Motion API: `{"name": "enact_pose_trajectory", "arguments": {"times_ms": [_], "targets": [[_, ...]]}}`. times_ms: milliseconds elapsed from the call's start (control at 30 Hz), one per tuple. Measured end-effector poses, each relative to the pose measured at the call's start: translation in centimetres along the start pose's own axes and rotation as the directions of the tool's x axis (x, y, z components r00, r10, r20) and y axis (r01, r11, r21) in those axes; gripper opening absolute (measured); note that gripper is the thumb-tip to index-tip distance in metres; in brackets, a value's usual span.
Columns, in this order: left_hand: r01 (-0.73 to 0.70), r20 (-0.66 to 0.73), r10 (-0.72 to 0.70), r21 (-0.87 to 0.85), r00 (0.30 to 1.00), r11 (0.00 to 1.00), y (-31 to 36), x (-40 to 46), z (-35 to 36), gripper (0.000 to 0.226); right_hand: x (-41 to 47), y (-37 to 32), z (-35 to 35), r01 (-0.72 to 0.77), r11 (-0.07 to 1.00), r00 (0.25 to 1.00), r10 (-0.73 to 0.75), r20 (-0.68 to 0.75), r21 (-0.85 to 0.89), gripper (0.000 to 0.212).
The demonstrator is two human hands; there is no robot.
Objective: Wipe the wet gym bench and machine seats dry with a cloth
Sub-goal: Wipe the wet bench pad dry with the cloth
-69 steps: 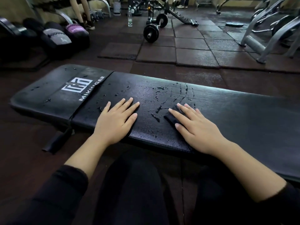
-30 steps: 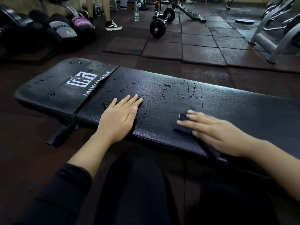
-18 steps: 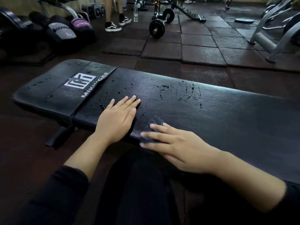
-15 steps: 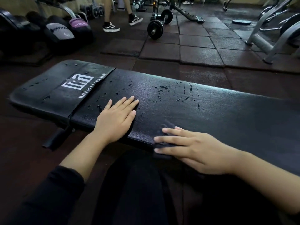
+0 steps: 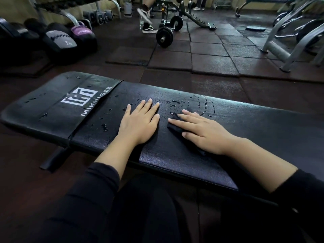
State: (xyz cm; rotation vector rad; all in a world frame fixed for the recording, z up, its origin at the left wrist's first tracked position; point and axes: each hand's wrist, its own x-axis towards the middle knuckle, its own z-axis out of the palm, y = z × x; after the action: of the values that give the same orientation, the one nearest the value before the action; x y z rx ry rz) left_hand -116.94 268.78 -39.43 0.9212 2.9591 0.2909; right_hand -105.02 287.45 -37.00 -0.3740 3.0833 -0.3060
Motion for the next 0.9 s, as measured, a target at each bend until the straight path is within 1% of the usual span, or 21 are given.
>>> {"name": "enact_pose_trajectory", "arguments": {"times_ms": [67,133,233,333,467,533,633,733,767,900], "targets": [[0.009,-0.016,-0.009,-0.015,1.0,1.0,0.0,0.0,0.1,0.051,0.1,-0.1,0.2,-0.011,1.0,1.0,0.011,-0.022,-0.009,0.05],[0.015,-0.028,-0.015,-0.018,0.999,1.0,0.0,0.0,0.1,0.051,0.8,-0.3,0.4,-0.019,1.0,1.0,0.019,-0.02,-0.014,0.045],[0.017,-0.044,-0.018,-0.005,0.999,1.0,0.0,0.0,0.2,0.05,3.2,-0.6,0.4,-0.023,1.0,1.0,0.023,-0.013,-0.013,0.045],[0.023,-0.048,-0.024,-0.021,0.999,1.0,0.1,0.0,0.2,0.05,5.9,0.6,0.0,-0.036,0.999,0.999,0.036,-0.013,0.005,0.045],[0.02,-0.045,-0.022,-0.047,0.999,0.999,0.0,-0.1,0.1,0.051,6.2,3.1,-0.8,-0.181,0.982,0.983,0.182,-0.015,0.06,0.044],[0.018,-0.049,-0.021,-0.06,0.999,0.998,-0.1,-0.2,0.2,0.051,4.6,3.5,-1.0,-0.204,0.978,0.978,0.206,-0.039,0.041,0.044],[0.012,-0.052,-0.015,-0.059,0.999,0.998,-0.1,-0.2,0.2,0.051,1.2,2.5,-0.9,-0.19,0.982,0.981,0.19,-0.036,0.003,0.045],[0.013,-0.065,-0.017,-0.055,0.998,0.998,0.0,0.0,0.4,0.051,-0.6,-0.2,0.1,-0.104,0.994,0.994,0.104,-0.026,-0.025,0.048],[0.013,-0.064,-0.017,-0.058,0.998,0.998,0.0,0.0,0.4,0.051,-0.4,-1.0,0.3,-0.084,0.996,0.996,0.083,-0.022,-0.031,0.051],[0.008,-0.058,-0.01,-0.037,0.998,0.999,0.1,0.0,0.3,0.05,4.1,-1.7,0.4,-0.055,0.998,0.998,0.054,-0.019,-0.027,0.047]]}}
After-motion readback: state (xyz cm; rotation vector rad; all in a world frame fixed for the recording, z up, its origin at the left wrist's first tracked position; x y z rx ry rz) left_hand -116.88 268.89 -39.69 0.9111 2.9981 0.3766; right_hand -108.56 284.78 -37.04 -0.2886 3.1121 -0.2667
